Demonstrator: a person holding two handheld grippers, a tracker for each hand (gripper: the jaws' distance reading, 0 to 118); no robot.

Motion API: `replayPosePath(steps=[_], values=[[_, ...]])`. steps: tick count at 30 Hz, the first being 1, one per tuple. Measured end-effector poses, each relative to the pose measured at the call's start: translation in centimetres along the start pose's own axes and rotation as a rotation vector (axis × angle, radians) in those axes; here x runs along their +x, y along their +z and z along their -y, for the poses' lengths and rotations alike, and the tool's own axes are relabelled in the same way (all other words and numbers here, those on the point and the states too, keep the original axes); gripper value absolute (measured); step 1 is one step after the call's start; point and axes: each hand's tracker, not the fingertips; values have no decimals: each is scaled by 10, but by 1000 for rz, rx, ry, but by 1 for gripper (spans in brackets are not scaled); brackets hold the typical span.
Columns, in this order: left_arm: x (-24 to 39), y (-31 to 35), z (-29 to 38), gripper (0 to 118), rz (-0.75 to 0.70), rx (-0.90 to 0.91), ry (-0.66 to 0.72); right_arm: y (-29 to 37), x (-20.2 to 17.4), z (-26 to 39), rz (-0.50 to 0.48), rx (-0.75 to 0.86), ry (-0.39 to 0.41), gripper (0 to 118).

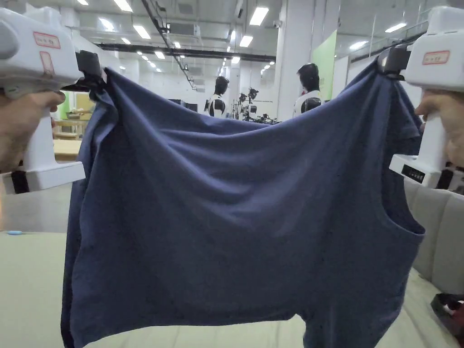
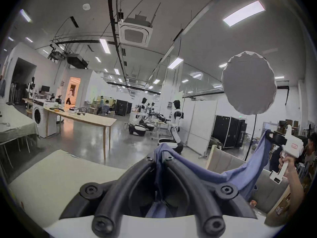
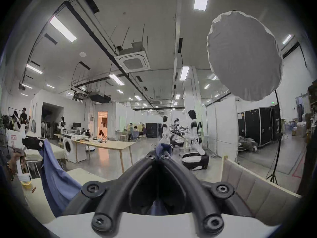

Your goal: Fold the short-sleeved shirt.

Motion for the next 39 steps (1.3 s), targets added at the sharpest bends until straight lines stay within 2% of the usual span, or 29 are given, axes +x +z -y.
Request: replayPosePath(steps=[7,15,21,25,29,34,39], values=[[-24,-66,-3,2,22,37,65,-76,1,-3,-32,2,4,1],[-37,-122,0,2,29,66,109,-124,-3,10,-41,19,-16,1],[-42,-147,17,2,18,35,62,-148,-5,30,-22,4,15,1],[-57,-163,45,2,5,-1,81,-162,-2,58,-18,-12,-19,1],[-77,-179,82,2,-7,-39,82,-174,5,96,-2,-78,-7,1],[-98,-200,141,2,14,-116,99,-187,17,162,3,-138,-49,1],[-109,-219,206,2,-2,-203,126,-188,13,236,20,-224,-46,1]])
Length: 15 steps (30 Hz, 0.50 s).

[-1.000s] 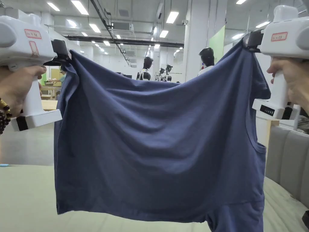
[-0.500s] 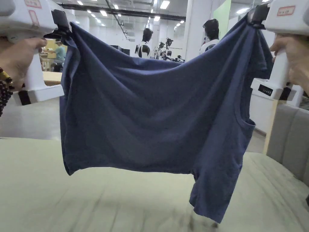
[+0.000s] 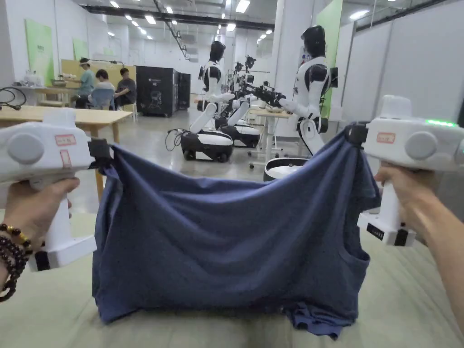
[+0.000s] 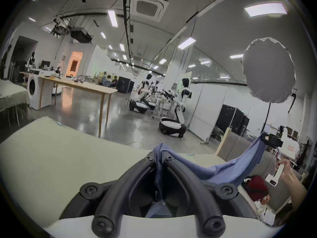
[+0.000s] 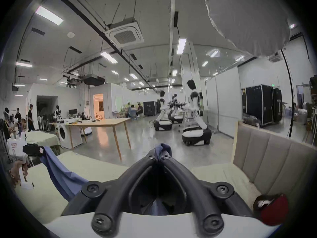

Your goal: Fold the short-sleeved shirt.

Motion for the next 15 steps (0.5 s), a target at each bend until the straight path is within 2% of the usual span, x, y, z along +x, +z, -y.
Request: replayPosePath(steps=[2,6,10,11,13,15], values=[[-1,-4,17,2,9,-23,10,-5,0,20,-6,-33,-20,1],[2,0,22,2,7,-41,-14,1,-3,32,-10,-50,-13,1],[7,40,15,2,18,-44,-38,43,-2,20,-43,-33,-2,1],[8,55,16,2,22,-45,-42,58,-3,19,-55,-32,21,1],[9,92,27,2,22,-46,-65,101,-5,22,-29,-25,124,1],[7,126,42,2,61,-63,-75,145,-5,33,-51,-44,141,1]])
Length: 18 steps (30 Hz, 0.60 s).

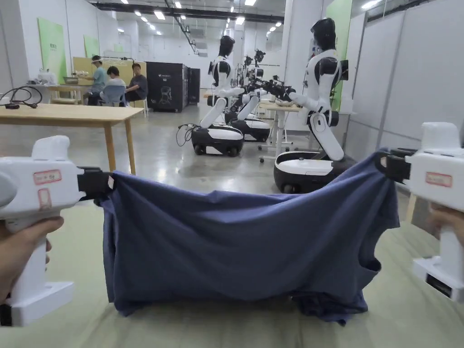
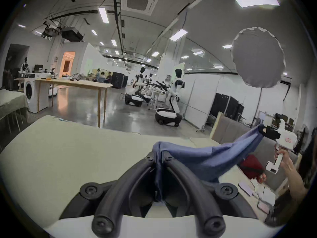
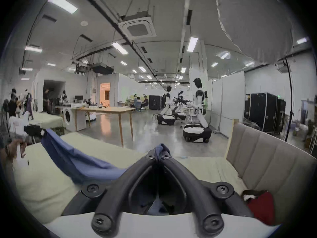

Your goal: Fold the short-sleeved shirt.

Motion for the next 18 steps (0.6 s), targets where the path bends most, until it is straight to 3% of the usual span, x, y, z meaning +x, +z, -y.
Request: replayPosePath(steps=[4,7,12,15,18], values=[[6,69,56,2,42,-101,-96,91,-7,46,-91,-90,-5,1],[2,118,111,2,72,-166,-53,151,-16,92,-115,-186,7,1],[-2,190,199,2,89,-234,-12,238,-27,171,-160,-311,-73,1],[-4,222,236,2,74,-311,24,277,-32,213,-197,-413,-64,1],[-12,239,264,2,53,-399,57,295,-38,246,-214,-583,14,1]])
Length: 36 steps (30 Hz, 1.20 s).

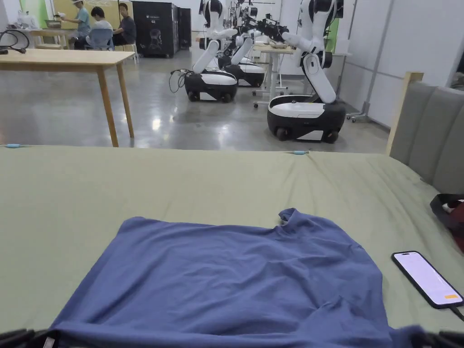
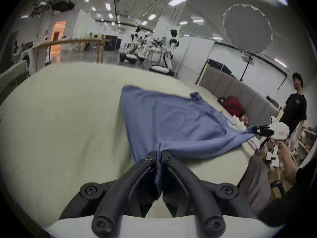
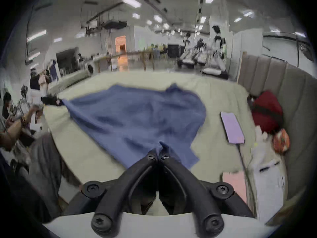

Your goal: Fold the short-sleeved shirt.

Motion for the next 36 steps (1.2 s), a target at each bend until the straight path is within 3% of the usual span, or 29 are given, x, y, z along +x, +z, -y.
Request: replayPosePath(steps=[4,7,11,13,14,17,18,19,22,26,27,28,29,30,31,36], values=[[-7,-4,20,2,-24,-85,-25,-22,-6,28,-7,-232,60,1],[-6,-10,29,2,-38,-149,-52,-43,-4,44,15,-358,167,1],[-9,-18,40,2,-57,-181,-75,-42,8,40,-6,-318,93,2],[-15,-18,41,8,-39,-171,-42,-41,14,42,-18,-314,81,16],[-16,-16,41,22,-34,-165,-34,-40,15,43,-19,-307,76,38],[-13,-6,40,50,-35,-125,-13,-23,14,44,26,-235,88,70],[-12,-1,37,96,-31,-129,-3,-15,15,43,49,-207,63,111],[-10,7,36,113,-20,-132,11,4,10,38,62,-141,32,118],[0,45,36,113,-64,-12,42,61,0,25,100,67,-115,116],[22,100,49,111,-88,153,69,119,-31,28,143,285,-200,115],[26,111,52,103,-90,179,70,126,-45,25,130,294,-213,108],[29,118,56,79,-97,212,79,130,-51,26,115,300,-212,91],[30,120,57,40,-116,224,80,131,-54,26,131,311,-208,58],[32,119,57,0,-130,219,77,131,-58,24,144,322,-211,8],[34,114,58,0,-183,194,55,124,-60,21,152,317,-212,1],[30,84,48,0,-134,165,41,116,-64,8,131,319,-201,1]])
